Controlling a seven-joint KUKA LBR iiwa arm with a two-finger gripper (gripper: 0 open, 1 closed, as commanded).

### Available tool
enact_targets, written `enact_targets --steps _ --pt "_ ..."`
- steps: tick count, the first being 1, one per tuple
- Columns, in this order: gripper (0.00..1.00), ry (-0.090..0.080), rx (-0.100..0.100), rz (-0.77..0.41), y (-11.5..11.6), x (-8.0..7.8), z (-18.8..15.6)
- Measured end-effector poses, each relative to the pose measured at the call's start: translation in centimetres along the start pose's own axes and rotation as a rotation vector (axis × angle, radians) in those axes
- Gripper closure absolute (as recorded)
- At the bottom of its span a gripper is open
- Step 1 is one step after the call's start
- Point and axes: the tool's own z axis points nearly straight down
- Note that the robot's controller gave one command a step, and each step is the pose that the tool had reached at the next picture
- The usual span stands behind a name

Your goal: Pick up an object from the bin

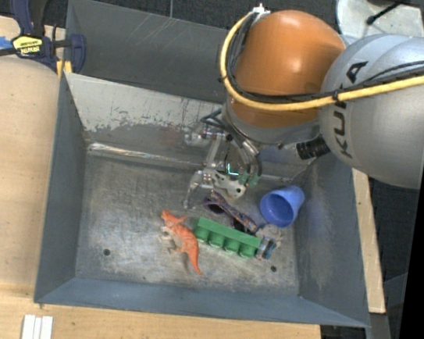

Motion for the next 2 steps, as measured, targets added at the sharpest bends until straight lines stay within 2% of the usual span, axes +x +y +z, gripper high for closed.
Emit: enact_targets --steps 1,2 --pt "0.00 -0.008 -0.001 0.003 -0.1 -0.2 -0.5" --pt "0.00 -0.011 -0.002 -0.008 -2.1 1.5 6.3"
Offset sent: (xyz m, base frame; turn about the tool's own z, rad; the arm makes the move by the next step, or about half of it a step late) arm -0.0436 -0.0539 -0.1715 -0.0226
